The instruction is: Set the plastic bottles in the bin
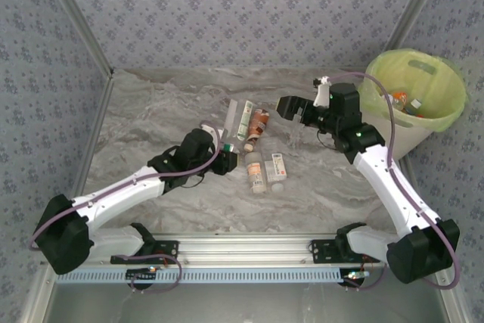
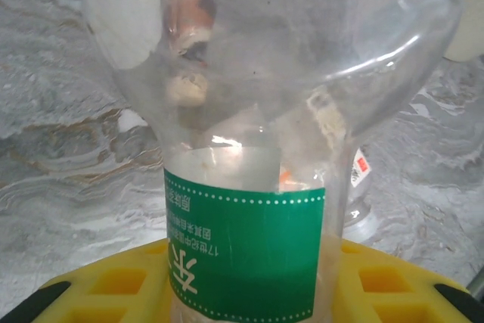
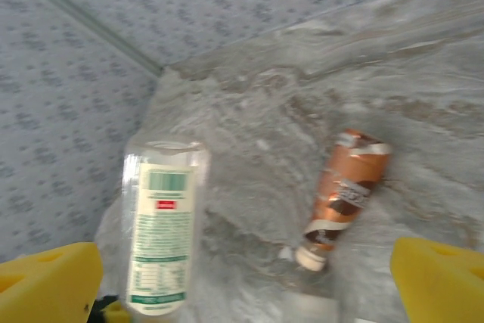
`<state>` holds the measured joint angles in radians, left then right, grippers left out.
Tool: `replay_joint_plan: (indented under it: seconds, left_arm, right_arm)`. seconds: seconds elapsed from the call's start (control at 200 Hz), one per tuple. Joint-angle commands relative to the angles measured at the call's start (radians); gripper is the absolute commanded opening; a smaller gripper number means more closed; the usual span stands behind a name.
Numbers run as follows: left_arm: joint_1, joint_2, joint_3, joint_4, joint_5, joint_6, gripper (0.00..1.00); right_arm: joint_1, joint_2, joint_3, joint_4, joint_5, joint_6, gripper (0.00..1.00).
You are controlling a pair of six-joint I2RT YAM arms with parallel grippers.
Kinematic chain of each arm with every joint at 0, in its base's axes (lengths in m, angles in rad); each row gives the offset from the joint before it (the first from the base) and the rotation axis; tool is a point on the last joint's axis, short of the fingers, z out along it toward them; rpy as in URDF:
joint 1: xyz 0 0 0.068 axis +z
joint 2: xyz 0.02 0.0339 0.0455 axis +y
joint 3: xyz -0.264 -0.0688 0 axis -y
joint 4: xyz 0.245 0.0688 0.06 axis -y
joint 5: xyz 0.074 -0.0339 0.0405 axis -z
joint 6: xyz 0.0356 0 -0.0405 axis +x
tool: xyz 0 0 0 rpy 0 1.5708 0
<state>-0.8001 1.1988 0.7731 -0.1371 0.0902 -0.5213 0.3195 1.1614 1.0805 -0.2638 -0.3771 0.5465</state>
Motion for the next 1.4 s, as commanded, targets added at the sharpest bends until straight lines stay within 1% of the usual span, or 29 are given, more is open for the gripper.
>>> replay_joint_plan:
  seconds: [0.0, 0.095, 0.185, 0.275, 0.365, 0.42, 0.44, 0.52, 0.62, 0.7, 0.805, 0.969, 0.994, 1.019, 1.269, 1.344, 1.369, 1.394]
  left_arm:
    - [0.002, -0.034, 0.010, 0.098, 0.067, 0.076, 0.00]
    - [0.002, -0.038, 0.025, 0.115, 0.084, 0.107, 0.00]
    - [-0.001, -0.029, 0.040, 0.123, 0.073, 0.136, 0.00]
    - [-0.004, -0.003, 0.066, 0.109, 0.053, 0.152, 0.00]
    - [-0.005, 0.022, 0.087, 0.106, 0.056, 0.163, 0.00]
    - [-0.009, 0.031, 0.096, 0.112, 0.056, 0.170, 0.00]
    - [-0.012, 0.034, 0.099, 0.115, 0.054, 0.173, 0.00]
    - [-0.018, 0.047, 0.109, 0.121, 0.043, 0.182, 0.00]
    - [-0.021, 0.060, 0.116, 0.126, 0.030, 0.188, 0.00]
    - [-0.021, 0.069, 0.121, 0.129, 0.029, 0.191, 0.00]
    - [-0.021, 0.078, 0.124, 0.143, 0.022, 0.191, 0.00]
    - [-0.021, 0.093, 0.131, 0.146, 0.021, 0.189, 0.00]
    - [-0.022, 0.095, 0.132, 0.144, 0.021, 0.190, 0.00]
    - [-0.021, 0.095, 0.132, 0.145, 0.021, 0.188, 0.00]
    - [-0.022, 0.095, 0.132, 0.145, 0.022, 0.172, 0.00]
    - [-0.022, 0.093, 0.134, 0.144, 0.025, 0.169, 0.04]
    - [-0.022, 0.093, 0.134, 0.143, 0.026, 0.168, 0.09]
    - [-0.020, 0.093, 0.135, 0.142, 0.028, 0.167, 0.16]
  right_arm:
    - [0.027, 0.012, 0.019, 0.077, -0.109, 0.038, 1.00]
    - [0.055, 0.043, 0.031, 0.103, -0.098, 0.059, 1.00]
    - [0.093, 0.097, 0.053, 0.113, -0.045, 0.118, 1.00]
    - [0.119, 0.153, 0.075, 0.155, -0.088, 0.130, 1.00]
    - [0.145, 0.194, 0.103, 0.159, -0.081, 0.129, 1.00]
    - [0.156, 0.214, 0.102, 0.158, -0.063, 0.130, 1.00]
    - [0.161, 0.222, 0.136, 0.159, -0.057, 0.134, 1.00]
    - [0.169, 0.254, 0.159, 0.156, -0.041, 0.139, 1.00]
    - [0.171, 0.276, 0.182, 0.127, 0.030, 0.151, 0.99]
    - [0.170, 0.280, 0.183, 0.128, 0.063, 0.151, 0.94]
    - [0.171, 0.303, 0.201, 0.136, 0.015, 0.149, 0.87]
    - [0.172, 0.320, 0.227, 0.094, -0.011, 0.138, 0.82]
    - [0.171, 0.320, 0.228, 0.090, -0.013, 0.134, 0.75]
    - [0.172, 0.320, 0.231, 0.086, -0.017, 0.128, 0.71]
    - [0.174, 0.306, 0.238, 0.071, -0.018, 0.092, 0.49]
    - [0.175, 0.302, 0.238, 0.072, -0.016, 0.092, 0.40]
    - [0.176, 0.301, 0.239, 0.073, -0.016, 0.092, 0.37]
    - [0.177, 0.299, 0.238, 0.075, -0.013, 0.092, 0.34]
